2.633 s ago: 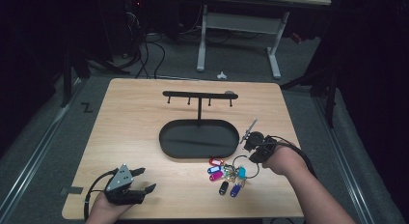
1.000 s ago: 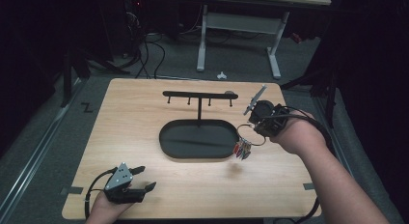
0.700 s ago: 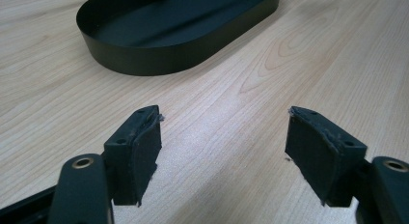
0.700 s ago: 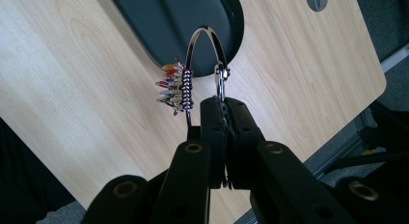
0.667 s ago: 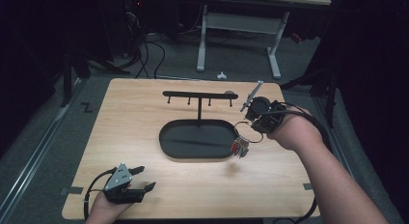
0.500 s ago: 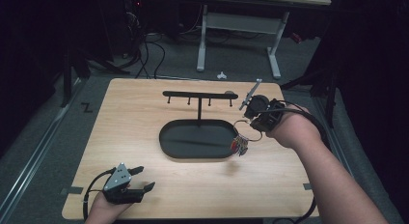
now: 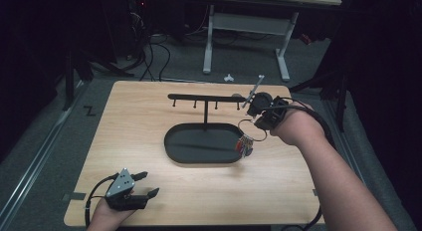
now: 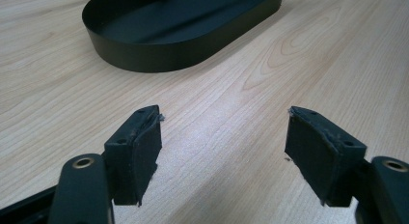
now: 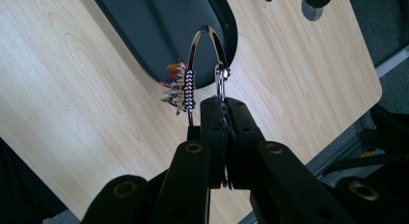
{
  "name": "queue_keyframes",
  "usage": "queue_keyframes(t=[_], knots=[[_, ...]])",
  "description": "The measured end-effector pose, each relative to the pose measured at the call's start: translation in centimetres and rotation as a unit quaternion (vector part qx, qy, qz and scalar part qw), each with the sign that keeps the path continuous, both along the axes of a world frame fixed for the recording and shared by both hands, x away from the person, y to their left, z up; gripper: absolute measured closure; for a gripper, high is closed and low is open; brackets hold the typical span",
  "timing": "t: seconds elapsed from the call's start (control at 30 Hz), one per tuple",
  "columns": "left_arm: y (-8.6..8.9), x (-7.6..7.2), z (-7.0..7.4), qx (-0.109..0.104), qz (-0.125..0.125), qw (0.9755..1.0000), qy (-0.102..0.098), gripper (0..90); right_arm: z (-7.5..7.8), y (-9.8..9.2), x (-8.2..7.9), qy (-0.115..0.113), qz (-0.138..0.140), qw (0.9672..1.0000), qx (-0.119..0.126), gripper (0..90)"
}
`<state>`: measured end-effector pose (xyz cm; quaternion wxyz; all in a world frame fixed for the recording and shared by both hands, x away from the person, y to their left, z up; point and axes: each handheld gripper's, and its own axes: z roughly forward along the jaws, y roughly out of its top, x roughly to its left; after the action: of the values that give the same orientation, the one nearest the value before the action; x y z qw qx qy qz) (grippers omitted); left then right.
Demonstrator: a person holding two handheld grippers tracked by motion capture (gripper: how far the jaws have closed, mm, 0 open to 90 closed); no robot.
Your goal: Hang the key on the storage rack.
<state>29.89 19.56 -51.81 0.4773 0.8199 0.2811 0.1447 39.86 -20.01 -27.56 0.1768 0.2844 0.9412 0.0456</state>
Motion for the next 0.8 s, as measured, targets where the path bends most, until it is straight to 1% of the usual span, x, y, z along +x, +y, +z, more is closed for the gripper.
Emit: queue_keyframes(t=[0.2,0.23,0.27,0.3,0.33,0.43,0.47,0.6,0.77,0.8], knots=[[0.1,-0.1,0.1,-0.002,0.003,1.0,-0.002,28.9,0.1,0.3,0.5,0.0,-0.007,1.0,0.002,87.8],[0.1,-0.1,0.1,-0.002,0.003,1.0,-0.002,29.0,0.2,0.4,0.6,-0.001,-0.002,1.0,0.002,87.9],[0.2,-0.1,0.1,-0.002,0.002,1.0,0.0,29.0,0.2,0.5,0.6,0.0,-0.005,1.0,0.002,87.9],[0.2,-0.1,0.1,-0.002,0.003,1.0,0.0,29.0,0.2,0.5,0.7,-0.001,0.0,1.0,0.001,87.9],[0.2,-0.1,0.1,-0.002,0.002,1.0,0.0,29.0,0.2,0.6,0.8,0.0,-0.005,1.0,0.002,87.9],[0.2,-0.1,0.1,-0.003,0.003,1.0,0.0,28.9,0.3,0.8,1.0,-0.001,-0.001,1.0,0.001,87.9],[0.2,-0.1,0.1,-0.001,0.002,1.0,0.0,29.0,0.3,0.9,1.2,0.001,-0.007,1.0,0.002,87.9],[0.3,-0.1,0.1,-0.002,0.003,1.0,0.0,29.0,0.2,1.1,1.8,0.002,-0.003,1.0,0.003,87.9],[0.3,-0.1,0.1,-0.002,0.003,1.0,0.0,29.1,0.2,1.3,2.5,0.005,-0.005,1.0,0.004,87.8],[0.3,-0.1,0.1,-0.002,0.004,1.0,0.0,29.1,0.2,1.3,2.9,0.005,-0.008,0.9999,0.005,87.9]])
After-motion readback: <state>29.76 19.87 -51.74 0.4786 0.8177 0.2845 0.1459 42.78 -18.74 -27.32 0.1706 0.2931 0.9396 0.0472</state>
